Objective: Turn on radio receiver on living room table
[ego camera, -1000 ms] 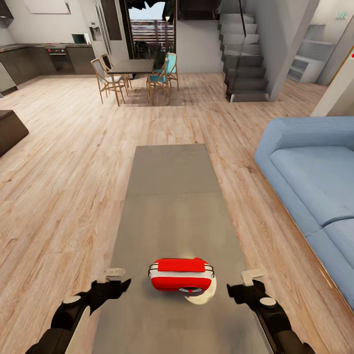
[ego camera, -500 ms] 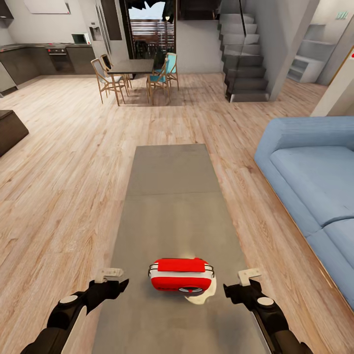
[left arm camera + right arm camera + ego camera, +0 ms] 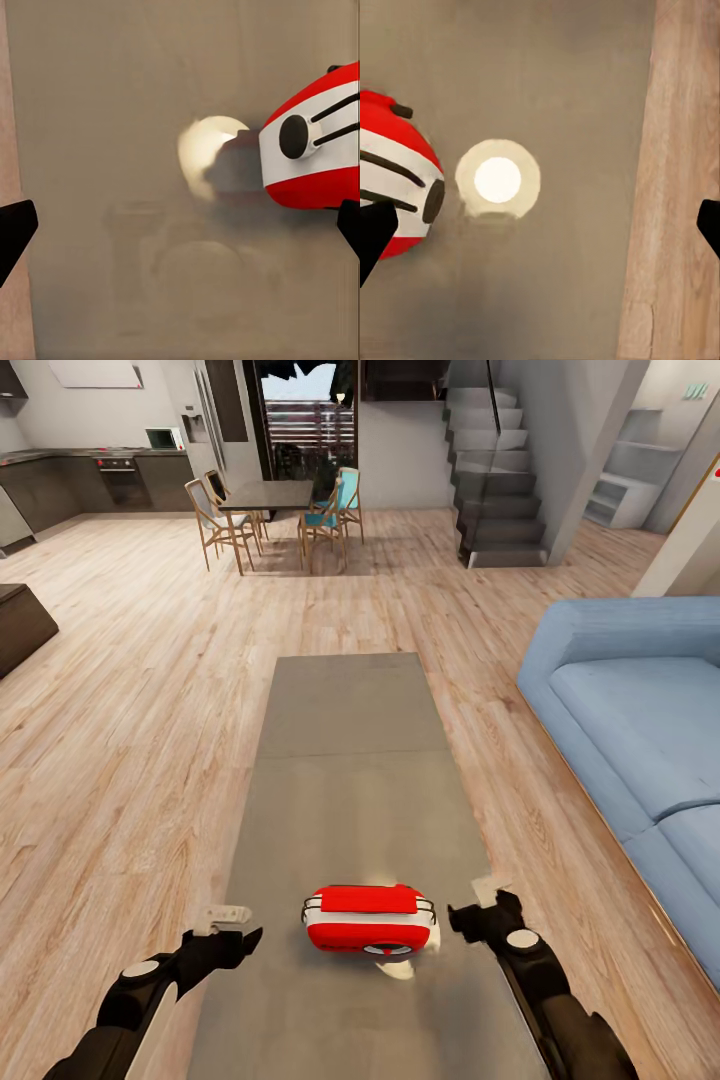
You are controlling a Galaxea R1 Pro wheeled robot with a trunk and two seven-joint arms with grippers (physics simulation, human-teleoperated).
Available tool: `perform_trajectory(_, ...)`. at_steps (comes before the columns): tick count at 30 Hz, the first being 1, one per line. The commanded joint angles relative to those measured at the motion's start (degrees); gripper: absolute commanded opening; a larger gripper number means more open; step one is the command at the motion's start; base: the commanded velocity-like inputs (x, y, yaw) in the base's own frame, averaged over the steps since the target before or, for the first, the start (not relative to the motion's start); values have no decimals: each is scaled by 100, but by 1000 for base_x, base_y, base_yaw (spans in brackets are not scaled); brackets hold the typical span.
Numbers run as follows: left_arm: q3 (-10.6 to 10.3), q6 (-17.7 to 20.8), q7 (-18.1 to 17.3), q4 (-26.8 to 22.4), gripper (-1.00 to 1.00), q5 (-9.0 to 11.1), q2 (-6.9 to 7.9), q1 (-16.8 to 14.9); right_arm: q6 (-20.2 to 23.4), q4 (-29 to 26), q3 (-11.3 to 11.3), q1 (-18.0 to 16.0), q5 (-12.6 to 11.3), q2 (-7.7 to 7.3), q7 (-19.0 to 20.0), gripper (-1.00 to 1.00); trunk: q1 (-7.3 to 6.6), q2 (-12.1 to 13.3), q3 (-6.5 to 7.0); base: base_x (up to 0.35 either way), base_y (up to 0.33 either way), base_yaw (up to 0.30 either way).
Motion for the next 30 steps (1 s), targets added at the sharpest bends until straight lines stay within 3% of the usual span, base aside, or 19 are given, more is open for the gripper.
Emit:
perform_trajectory(1,1,1,0,-1,100,0,-1,0,68,-8,2,-110,60,1,31,100,0,0,-1,0,0,0)
perform_trajectory(4,1,1,0,-1,100,6,-5,0,362,-34,14,-547,243,-8,355,100,0,0,-1,0,0,0)
perform_trajectory(5,1,1,0,-1,100,8,-6,0,637,-33,41,-1013,427,-25,937,100,0,0,-1,0,0,0)
perform_trajectory(7,1,1,0,-1,100,9,-7,0,935,-30,156,-1510,855,-32,1723,100,0,0,-1,0,0,0)
perform_trajectory(9,1,1,0,-1,100,9,-7,0,988,-29,217,-1610,1043,-26,1976,100,0,0,-1,0,0,0)
perform_trajectory(14,1,1,0,-1,100,2,-14,0,1075,-25,361,-1815,1831,36,2917,100,0,0,-1,0,0,0)
perform_trajectory(16,1,1,0,-1,100,2,-15,-1,1081,-11,376,-1876,1956,76,3108,100,0,0,-1,0,0,0)
perform_trajectory(20,1,1,0,-1,100,2,-16,0,1089,209,519,-2196,2308,206,3894,100,0,0,-1,0,0,0)
perform_trajectory(22,1,1,0,-1,100,3,-16,-2,1087,381,639,-2416,2716,237,4539,100,0,0,-1,0,0,0)
perform_trajectory(24,1,1,0,-1,100,3,-16,-1,1085,447,685,-2501,3042,253,4946,100,0,0,-1,0,0,0)
perform_trajectory(26,1,1,0,-1,100,2,-16,0,1081,472,702,-2533,3249,277,5173,100,0,0,-1,0,0,0)
perform_trajectory(29,1,-6,0,-1,100,6,-23,0,1050,511,728,-2580,3896,447,5764,100,0,0,-1,0,0,0)
perform_trajectory(30,1,-6,0,-1,100,6,-23,0,1047,512,729,-2582,3943,462,5805,100,0,0,-1,0,0,0)
